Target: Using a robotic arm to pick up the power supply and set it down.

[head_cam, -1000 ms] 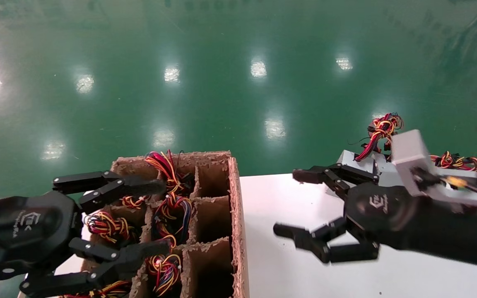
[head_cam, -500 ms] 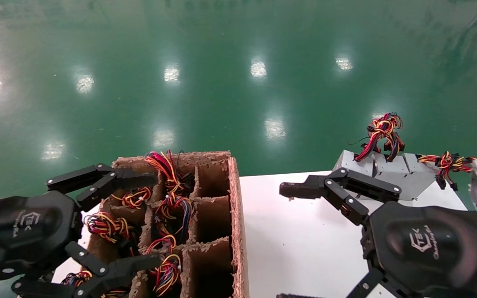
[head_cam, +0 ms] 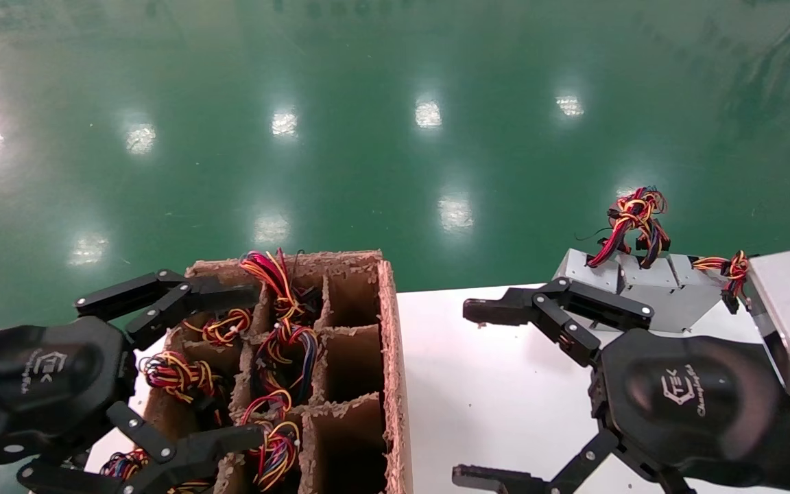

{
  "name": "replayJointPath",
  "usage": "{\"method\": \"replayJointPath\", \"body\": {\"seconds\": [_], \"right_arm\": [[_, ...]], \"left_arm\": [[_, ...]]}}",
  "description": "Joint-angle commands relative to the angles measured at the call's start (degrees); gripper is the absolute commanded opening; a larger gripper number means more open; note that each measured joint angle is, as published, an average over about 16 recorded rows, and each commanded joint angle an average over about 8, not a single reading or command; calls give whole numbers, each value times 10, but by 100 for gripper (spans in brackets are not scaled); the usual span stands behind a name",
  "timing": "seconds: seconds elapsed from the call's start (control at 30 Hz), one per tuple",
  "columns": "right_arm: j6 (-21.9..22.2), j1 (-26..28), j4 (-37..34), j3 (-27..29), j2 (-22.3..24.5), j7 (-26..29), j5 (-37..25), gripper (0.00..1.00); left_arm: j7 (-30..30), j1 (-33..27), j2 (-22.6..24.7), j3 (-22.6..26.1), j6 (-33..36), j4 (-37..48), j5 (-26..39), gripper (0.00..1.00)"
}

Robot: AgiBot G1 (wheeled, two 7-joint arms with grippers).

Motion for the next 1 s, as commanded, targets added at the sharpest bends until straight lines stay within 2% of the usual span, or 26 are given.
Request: {"method": "replayJointPath", "body": {"seconds": [0.03,1.0], "right_arm": [[2,0,0,-1,0,1,-2,100],[7,1,0,-3,0,5,-7,100]], "left_arm": [[0,0,0,0,0,0,0,100],[0,0,0,0,0,0,0,100]]}}
